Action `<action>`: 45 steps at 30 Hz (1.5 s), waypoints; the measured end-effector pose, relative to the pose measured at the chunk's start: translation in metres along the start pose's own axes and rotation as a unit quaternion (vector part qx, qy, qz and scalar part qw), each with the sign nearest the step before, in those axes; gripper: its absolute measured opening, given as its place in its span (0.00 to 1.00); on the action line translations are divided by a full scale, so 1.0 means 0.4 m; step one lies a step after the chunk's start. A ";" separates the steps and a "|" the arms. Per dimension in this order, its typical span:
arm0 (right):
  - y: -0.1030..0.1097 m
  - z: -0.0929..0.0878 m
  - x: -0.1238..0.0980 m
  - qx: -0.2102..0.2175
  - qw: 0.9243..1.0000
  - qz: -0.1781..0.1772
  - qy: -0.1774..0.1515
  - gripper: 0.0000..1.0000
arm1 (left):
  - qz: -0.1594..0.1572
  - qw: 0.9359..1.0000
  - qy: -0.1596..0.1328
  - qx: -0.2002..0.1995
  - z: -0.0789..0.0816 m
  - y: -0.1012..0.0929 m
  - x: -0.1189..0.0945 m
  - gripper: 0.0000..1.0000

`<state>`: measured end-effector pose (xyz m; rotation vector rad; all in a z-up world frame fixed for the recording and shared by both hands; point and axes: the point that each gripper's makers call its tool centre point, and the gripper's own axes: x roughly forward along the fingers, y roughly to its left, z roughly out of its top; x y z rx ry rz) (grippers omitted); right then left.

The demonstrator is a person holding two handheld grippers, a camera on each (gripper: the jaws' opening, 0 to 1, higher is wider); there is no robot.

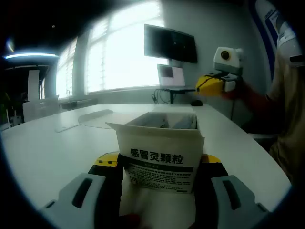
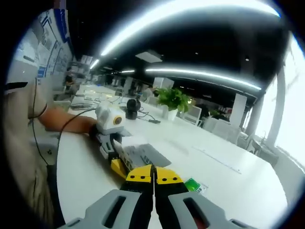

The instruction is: Take out ganmaoling bag from box put it on table

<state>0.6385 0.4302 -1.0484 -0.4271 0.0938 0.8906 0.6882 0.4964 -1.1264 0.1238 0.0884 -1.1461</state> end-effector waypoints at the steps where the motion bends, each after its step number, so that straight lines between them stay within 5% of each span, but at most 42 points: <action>1: 0.003 0.005 0.009 -0.007 1.000 0.004 0.005 0.00 | 0.000 1.000 0.000 0.000 0.000 0.000 -0.001 0.51; 14: 0.007 0.047 0.093 -0.081 0.995 0.043 0.047 0.00 | 0.000 1.000 0.001 0.000 -0.002 0.002 -0.002 0.51; 27: 0.018 0.012 0.158 -0.131 0.980 0.091 0.119 0.00 | -0.002 1.000 0.002 -0.003 -0.005 0.001 -0.002 0.51; 45: 0.035 -0.027 0.220 -0.173 0.966 0.119 0.154 0.01 | -0.003 1.000 0.003 -0.003 -0.002 -0.006 -0.004 0.51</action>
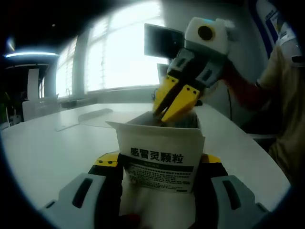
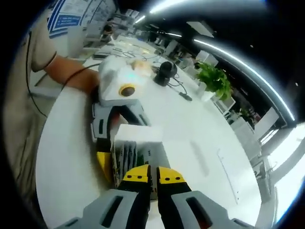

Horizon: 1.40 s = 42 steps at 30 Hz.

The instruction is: Take out ganmaoling bag from box put it on table

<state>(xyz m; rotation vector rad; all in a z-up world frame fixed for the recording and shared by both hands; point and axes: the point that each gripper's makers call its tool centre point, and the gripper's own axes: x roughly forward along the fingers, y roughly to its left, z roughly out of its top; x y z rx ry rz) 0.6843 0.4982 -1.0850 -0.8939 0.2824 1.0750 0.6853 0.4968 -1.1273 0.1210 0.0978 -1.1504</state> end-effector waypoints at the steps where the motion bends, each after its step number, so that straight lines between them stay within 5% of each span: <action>1: 0.000 -0.001 0.001 0.000 1.000 0.000 0.001 0.01 | 0.000 1.000 0.000 0.000 0.000 0.000 0.000 0.51; 16: 0.015 -0.001 0.001 -0.008 0.999 0.032 0.017 0.00 | 0.000 1.000 0.000 0.000 0.001 -0.008 -0.001 0.51; 31: 0.032 -0.025 0.049 -0.004 0.994 0.082 0.069 0.00 | 0.000 1.000 0.001 0.002 0.003 -0.018 -0.002 0.51; 42: 0.037 -0.029 0.051 0.016 0.994 0.092 0.062 0.00 | -0.001 1.000 0.002 0.001 0.002 -0.016 -0.001 0.51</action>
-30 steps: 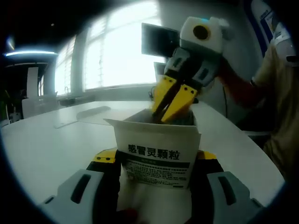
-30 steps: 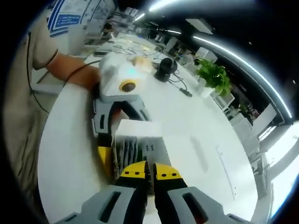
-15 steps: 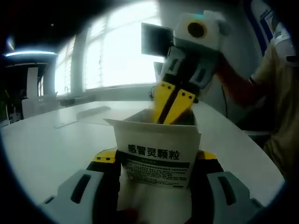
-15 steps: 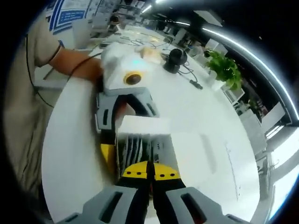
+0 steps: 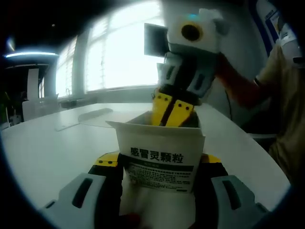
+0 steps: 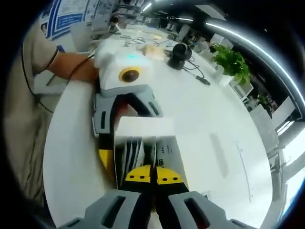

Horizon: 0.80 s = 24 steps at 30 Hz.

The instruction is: Take out ganmaoling bag from box put it on table

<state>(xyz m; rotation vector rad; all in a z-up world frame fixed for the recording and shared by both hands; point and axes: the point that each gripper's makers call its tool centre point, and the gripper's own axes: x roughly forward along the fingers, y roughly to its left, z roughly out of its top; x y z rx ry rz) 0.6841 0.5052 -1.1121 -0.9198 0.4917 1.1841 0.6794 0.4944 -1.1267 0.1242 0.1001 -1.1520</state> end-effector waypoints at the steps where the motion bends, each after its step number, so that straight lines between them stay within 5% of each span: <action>1: -0.002 0.002 -0.002 0.003 1.000 0.000 -0.004 0.00 | 0.000 1.000 0.000 0.000 0.000 0.001 0.001 0.51; 24: -0.035 0.049 -0.095 0.087 0.991 -0.028 -0.100 0.00 | -0.001 1.000 0.000 0.002 -0.004 0.020 0.004 0.51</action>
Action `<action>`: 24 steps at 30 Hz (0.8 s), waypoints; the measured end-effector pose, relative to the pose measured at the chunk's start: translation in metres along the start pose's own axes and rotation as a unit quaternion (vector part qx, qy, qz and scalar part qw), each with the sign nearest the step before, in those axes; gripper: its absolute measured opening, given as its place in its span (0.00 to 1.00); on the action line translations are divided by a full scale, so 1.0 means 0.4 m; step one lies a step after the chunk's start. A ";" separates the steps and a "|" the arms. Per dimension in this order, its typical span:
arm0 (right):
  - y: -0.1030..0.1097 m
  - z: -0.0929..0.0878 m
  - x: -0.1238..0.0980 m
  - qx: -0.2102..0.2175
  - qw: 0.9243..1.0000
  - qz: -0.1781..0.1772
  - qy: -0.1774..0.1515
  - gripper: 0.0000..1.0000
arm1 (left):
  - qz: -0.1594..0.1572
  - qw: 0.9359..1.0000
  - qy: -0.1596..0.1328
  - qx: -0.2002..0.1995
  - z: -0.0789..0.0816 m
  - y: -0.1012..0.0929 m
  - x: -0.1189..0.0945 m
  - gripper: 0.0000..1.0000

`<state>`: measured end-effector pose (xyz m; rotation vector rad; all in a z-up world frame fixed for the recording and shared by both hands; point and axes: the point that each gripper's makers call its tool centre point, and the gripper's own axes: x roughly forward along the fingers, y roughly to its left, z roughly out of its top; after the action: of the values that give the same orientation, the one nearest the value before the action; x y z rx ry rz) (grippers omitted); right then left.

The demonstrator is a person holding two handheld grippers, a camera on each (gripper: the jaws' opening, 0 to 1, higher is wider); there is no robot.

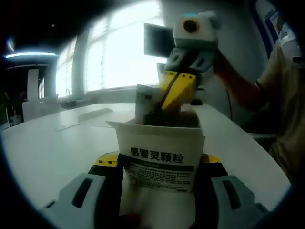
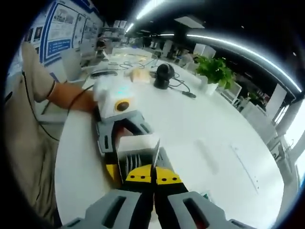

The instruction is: Take out ganmaoling bag from box put it on table

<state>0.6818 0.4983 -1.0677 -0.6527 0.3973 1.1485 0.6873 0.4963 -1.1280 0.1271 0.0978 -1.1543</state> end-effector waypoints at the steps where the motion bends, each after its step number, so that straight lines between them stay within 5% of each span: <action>1: -0.003 0.004 -0.005 0.007 1.000 -0.001 -0.004 0.00 | 0.000 1.000 0.000 0.000 0.000 0.000 0.000 0.51; 14: -0.060 0.049 -0.076 0.114 0.990 -0.026 -0.082 0.00 | 0.000 1.000 0.000 0.000 0.002 -0.004 -0.001 0.51; 24: -0.135 0.045 -0.135 0.218 0.963 -0.059 -0.150 0.00 | 0.000 1.000 0.000 0.000 0.003 -0.006 -0.002 0.51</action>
<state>0.7112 0.4580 -1.0069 -0.1121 0.3322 0.9831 0.6849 0.4958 -1.1270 0.1275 0.0973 -1.1539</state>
